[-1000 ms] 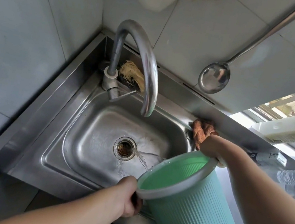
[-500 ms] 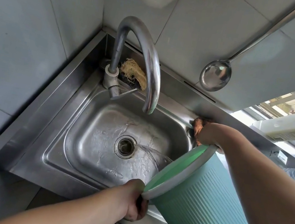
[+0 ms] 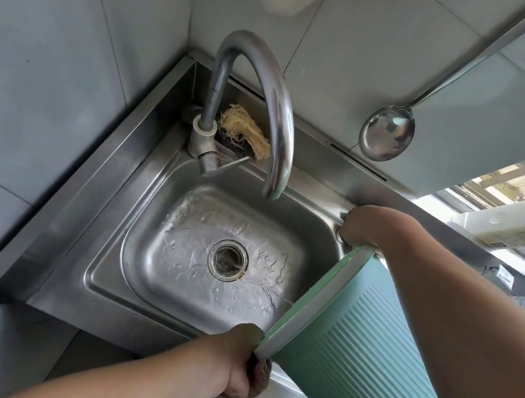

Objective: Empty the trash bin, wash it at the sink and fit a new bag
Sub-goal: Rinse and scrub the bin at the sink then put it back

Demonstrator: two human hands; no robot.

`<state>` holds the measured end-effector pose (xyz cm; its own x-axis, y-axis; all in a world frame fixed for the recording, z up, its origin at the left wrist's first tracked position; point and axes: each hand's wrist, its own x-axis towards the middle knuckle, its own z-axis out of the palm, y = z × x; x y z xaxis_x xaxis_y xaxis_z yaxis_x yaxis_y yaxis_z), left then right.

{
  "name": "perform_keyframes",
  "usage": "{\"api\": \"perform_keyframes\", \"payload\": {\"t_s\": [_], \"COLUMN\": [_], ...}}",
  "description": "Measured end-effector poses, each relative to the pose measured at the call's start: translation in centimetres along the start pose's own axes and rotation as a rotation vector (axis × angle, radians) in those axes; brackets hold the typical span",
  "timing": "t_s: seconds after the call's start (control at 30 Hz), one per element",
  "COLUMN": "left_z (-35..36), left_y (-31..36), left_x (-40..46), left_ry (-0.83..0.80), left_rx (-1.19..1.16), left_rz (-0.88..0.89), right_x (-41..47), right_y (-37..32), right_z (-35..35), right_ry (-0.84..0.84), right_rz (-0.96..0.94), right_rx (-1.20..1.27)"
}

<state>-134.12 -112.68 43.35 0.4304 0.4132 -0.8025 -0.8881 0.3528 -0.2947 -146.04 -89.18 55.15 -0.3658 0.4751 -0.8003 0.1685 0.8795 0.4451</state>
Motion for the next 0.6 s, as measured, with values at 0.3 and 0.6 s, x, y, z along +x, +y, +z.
{"api": "perform_keyframes", "payload": {"t_s": [0.3, 0.6], "left_z": [0.4, 0.0], "left_y": [-0.3, 3.2], "left_x": [-1.2, -5.5], "left_ry": [0.006, 0.179], "left_rx": [0.008, -0.135], "left_rz": [0.011, 0.353], "right_x": [-1.4, -5.6], "right_y": [-0.1, 0.1], "right_z": [-0.5, -3.0], "right_ry": [0.016, 0.201], "right_rz": [-0.017, 0.009], "right_rx": [0.024, 0.330]}}
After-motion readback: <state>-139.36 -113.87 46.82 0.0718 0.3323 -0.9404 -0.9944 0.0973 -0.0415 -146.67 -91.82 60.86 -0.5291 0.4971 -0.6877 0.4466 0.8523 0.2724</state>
